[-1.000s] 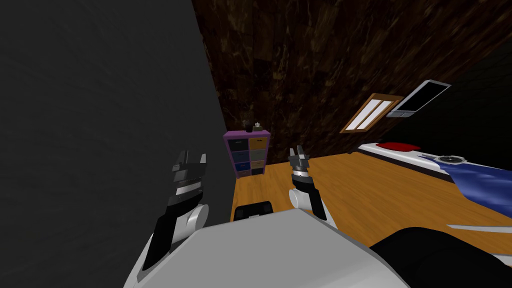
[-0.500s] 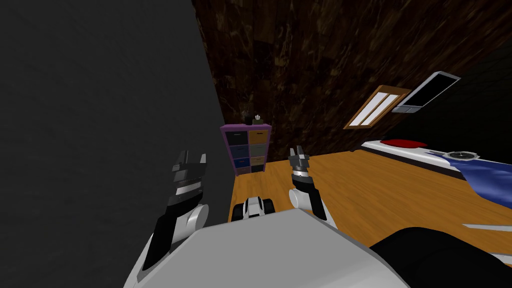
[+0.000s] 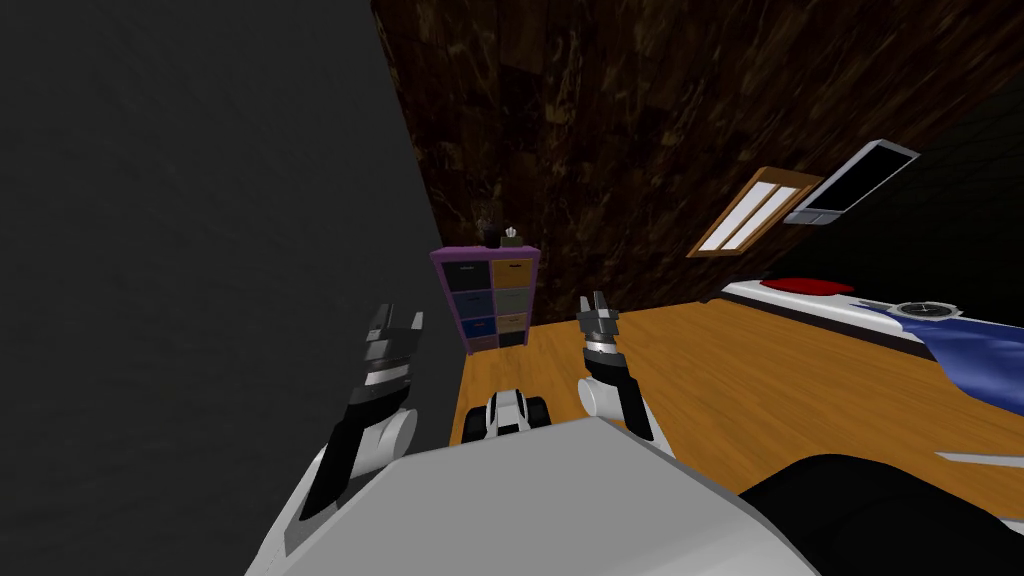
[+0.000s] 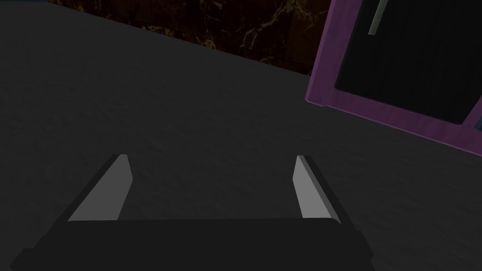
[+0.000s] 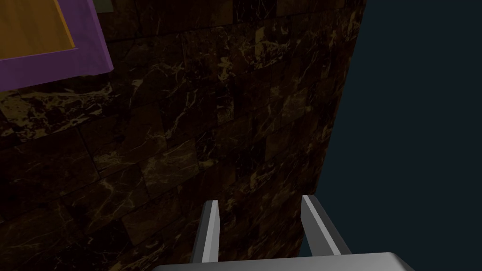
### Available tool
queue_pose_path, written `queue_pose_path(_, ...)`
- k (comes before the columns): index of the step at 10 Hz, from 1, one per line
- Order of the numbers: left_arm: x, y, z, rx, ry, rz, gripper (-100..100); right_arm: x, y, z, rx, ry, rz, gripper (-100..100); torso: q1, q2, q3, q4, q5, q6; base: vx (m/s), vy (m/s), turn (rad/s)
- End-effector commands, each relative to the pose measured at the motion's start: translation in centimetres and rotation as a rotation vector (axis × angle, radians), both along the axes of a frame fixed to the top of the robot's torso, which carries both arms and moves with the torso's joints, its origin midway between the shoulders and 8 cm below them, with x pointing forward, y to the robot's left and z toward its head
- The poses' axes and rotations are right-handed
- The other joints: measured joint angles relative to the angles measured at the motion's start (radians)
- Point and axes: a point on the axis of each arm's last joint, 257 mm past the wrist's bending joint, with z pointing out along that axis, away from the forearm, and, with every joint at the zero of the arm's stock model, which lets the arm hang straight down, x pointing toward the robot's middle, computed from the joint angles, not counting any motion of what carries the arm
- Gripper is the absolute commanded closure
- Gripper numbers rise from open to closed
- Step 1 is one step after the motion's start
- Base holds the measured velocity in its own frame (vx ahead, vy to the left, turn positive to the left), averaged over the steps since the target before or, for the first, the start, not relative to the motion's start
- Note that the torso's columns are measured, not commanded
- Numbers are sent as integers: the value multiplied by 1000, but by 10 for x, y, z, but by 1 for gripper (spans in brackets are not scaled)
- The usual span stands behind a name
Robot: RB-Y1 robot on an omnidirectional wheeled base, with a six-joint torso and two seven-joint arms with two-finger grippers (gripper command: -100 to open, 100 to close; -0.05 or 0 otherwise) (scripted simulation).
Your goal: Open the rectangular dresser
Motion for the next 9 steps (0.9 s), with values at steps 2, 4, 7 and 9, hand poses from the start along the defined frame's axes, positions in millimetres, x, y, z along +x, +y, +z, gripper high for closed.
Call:
queue_pose_path(2,13,4,-29,36,49,2,-100,0,0,0,0,0,0,0,0,2,1,1,0,0,94,-102,-22)
queue_pose_path(4,20,7,-47,48,77,8,-100,0,0,0,0,0,0,0,-1,0,0,0,0,0,120,-109,-19)
queue_pose_path(7,29,12,-74,60,117,20,-100,0,0,0,0,0,0,0,0,1,1,1,0,0,108,-107,-20)
queue_pose_path(9,34,15,-90,69,142,26,-100,0,0,0,0,0,0,0,-1,1,1,0,0,0,108,-119,-19)
